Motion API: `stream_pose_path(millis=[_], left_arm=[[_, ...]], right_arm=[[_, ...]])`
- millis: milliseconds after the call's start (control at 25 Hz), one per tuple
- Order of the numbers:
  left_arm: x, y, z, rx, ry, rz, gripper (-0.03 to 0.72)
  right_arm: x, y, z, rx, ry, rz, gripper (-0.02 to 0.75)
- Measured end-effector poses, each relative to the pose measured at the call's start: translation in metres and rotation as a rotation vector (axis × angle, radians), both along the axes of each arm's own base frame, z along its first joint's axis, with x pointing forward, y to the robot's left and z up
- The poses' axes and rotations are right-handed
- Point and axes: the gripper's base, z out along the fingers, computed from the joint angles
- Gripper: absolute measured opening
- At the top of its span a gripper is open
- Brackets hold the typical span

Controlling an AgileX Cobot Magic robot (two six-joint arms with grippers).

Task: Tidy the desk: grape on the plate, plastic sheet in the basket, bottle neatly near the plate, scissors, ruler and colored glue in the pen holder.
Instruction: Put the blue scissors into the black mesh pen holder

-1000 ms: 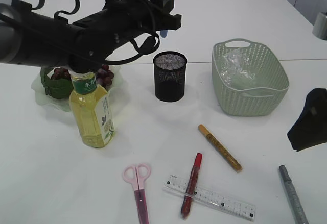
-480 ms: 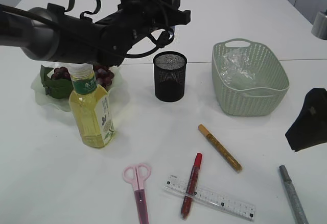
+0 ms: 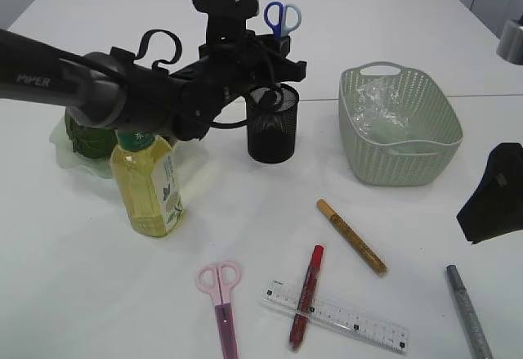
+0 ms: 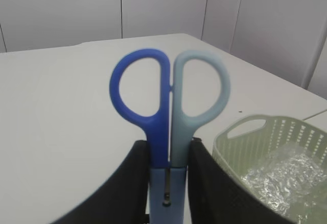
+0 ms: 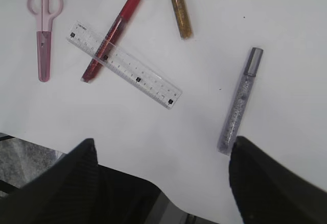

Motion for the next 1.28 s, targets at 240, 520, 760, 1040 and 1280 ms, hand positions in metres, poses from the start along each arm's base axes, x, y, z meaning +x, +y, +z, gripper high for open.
stream_pose_path(millis=[240,520,760,1040,1280], left_arm=[[0.001,0.0,-0.008,0.025,-0.001,-0.001,0.162],[0.001,0.0,-0.008,0.069,-0.029,-0.005,0.203],[0.001,0.0,-0.008,0.072,-0.033,-0.005,0.281],[0.001,0.0,-0.008,0.073,-0.033,-0.005,0.286],[-0.006,0.001,0.023,0.088,0.008,-0.026,0.281]], right_arm=[[0.0,0.0,0.0,0.0,0.0,0.0,0.582],[0.0,0.0,0.0,0.0,0.0,0.0,0.582],[0.0,0.0,0.0,0.0,0.0,0.0,0.583],[0.0,0.0,0.0,-0.001,-0.001,0.004,0.583],[0.001,0.0,0.0,0.0,-0.007,0.002,0.583]])
